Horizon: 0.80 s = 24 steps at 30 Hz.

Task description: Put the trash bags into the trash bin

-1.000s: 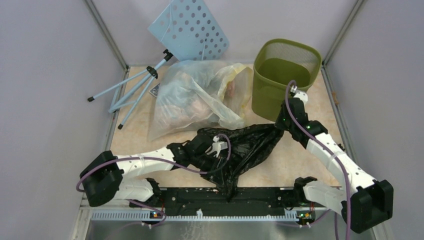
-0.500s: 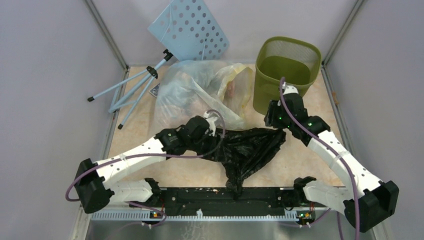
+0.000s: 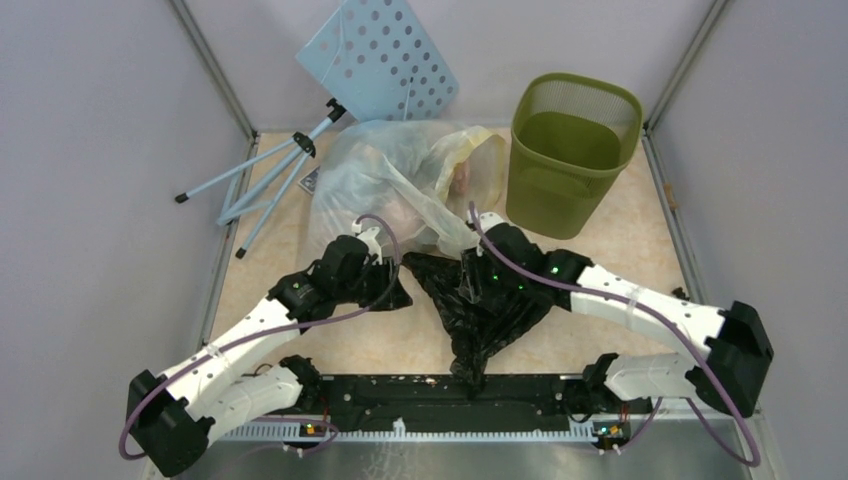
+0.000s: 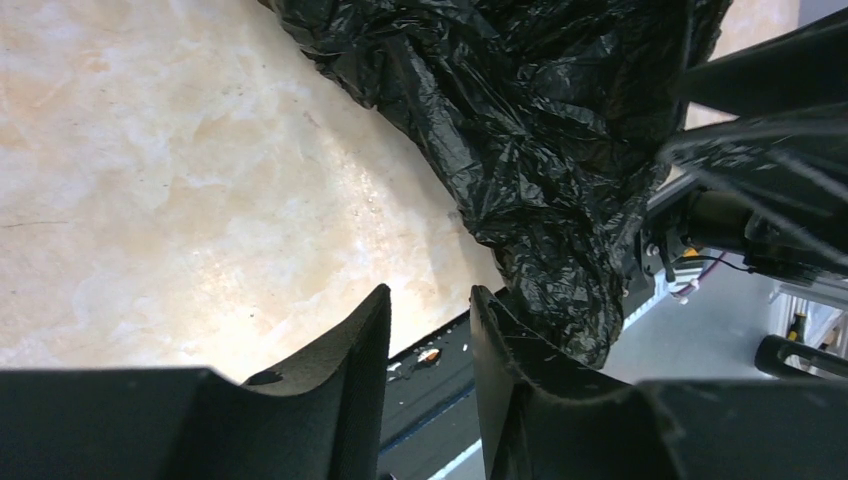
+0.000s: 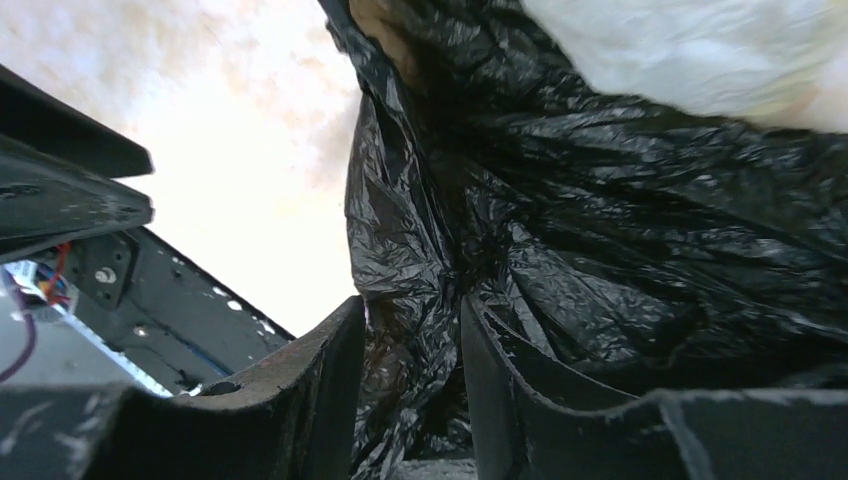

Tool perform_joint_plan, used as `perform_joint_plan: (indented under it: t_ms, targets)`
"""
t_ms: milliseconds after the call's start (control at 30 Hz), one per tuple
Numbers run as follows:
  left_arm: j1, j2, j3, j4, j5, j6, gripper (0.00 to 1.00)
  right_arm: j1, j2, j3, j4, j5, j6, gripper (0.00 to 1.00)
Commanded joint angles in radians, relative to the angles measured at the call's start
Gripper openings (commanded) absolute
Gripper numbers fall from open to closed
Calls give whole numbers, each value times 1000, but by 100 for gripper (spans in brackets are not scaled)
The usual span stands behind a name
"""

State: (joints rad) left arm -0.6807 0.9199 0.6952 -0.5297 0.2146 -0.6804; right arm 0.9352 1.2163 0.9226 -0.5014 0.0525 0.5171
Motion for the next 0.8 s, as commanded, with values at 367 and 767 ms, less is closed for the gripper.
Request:
perform_joint_plan:
  t_ms: [367, 767]
  targets:
    - [4, -90, -120, 161, -78, -56, 42, 65, 87, -151, 121, -39, 109, 32]
    - [4, -110, -218, 268, 46, -125, 42, 61, -67, 86, -147, 170, 68, 0]
